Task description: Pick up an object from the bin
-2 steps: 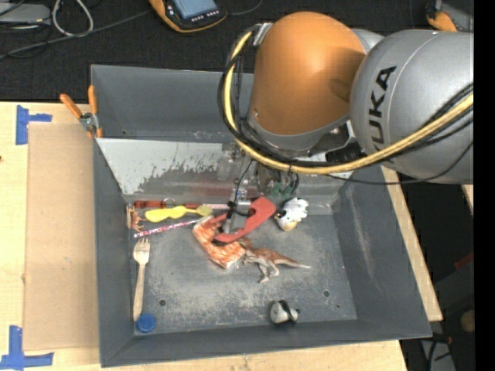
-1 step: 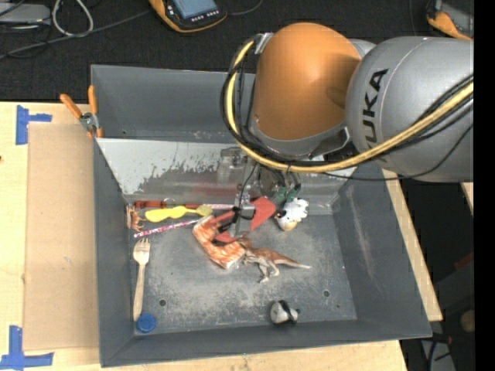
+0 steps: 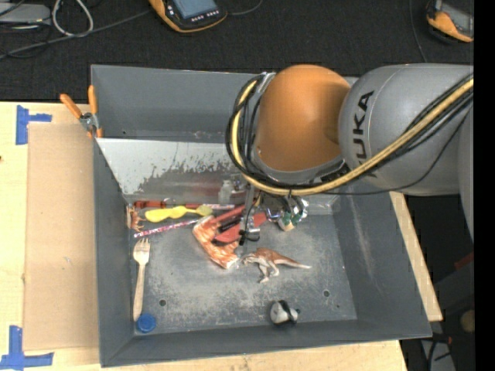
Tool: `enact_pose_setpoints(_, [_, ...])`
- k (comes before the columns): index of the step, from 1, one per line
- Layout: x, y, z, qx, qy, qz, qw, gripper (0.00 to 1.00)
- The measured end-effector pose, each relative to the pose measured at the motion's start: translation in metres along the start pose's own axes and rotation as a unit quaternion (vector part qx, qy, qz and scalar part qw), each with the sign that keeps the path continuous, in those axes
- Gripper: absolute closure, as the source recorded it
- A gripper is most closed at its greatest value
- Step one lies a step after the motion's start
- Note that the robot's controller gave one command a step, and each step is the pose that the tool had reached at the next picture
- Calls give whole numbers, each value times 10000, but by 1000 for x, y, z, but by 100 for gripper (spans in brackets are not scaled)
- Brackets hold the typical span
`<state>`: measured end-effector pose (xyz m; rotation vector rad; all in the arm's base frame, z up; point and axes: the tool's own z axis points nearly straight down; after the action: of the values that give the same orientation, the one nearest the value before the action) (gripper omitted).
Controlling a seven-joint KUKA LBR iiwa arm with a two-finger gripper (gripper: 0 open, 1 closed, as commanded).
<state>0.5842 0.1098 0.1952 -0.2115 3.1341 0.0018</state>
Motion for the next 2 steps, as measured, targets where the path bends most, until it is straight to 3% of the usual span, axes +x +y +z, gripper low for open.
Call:
enact_pose_setpoints(1, [-33,-39,67,-7,-27,-55,10000,0])
enact_pose_setpoints(2, [12,-82,96,-11,-29,-880,9961,0])
